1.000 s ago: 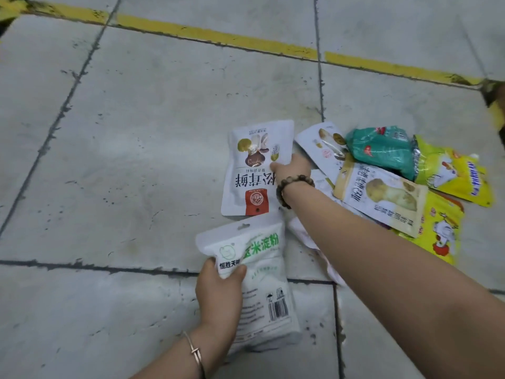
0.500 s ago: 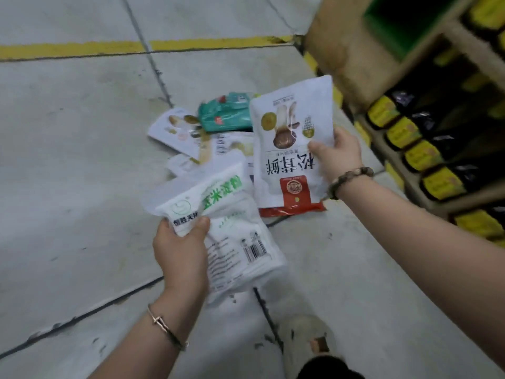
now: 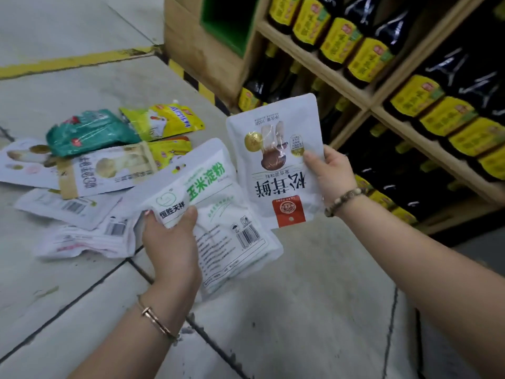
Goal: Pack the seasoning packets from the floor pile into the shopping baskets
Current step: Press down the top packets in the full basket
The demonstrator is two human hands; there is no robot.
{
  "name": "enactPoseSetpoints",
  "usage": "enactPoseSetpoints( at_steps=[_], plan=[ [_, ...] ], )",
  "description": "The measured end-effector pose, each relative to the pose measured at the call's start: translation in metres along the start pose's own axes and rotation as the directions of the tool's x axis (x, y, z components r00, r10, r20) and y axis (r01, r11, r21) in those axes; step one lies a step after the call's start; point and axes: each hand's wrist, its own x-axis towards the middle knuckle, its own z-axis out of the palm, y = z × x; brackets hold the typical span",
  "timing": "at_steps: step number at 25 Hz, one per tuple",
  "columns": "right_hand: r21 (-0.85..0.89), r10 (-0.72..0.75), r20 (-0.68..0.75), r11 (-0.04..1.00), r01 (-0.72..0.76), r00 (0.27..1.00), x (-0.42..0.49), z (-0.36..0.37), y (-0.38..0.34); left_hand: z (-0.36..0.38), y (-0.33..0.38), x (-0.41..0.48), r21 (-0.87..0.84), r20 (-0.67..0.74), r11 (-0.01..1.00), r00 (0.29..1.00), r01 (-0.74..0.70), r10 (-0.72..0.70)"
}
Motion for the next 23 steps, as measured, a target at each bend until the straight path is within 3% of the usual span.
enactPoseSetpoints(
  at_steps=[5,11,16,23],
  plan=[
    [0.048,-0.008,-0.138,0.999,0.015,0.99,-0.036,-0.071,0.001,0.037,0.008,-0.043,0.052,0.194,0.997,0.98,-0.064,0.053],
    [0.017,-0.178,-0.262,0.982,0.189,0.948,-0.068,-0.161,-0.043,0.095,0.017,-0.111,-0.008,0.396,1.0,0.918,-0.022,0.023],
    [-0.06,-0.239,-0.319,0.971,0.232,0.917,-0.104,-0.263,-0.066,0.155,0.027,-0.177,-0.018,0.615,1.0,0.788,-0.002,0.013],
    [-0.046,-0.224,-0.529,0.971,0.236,0.818,-0.163,-0.403,-0.064,0.241,0.021,-0.277,0.104,0.764,0.994,0.638,0.028,-0.098]
  ],
)
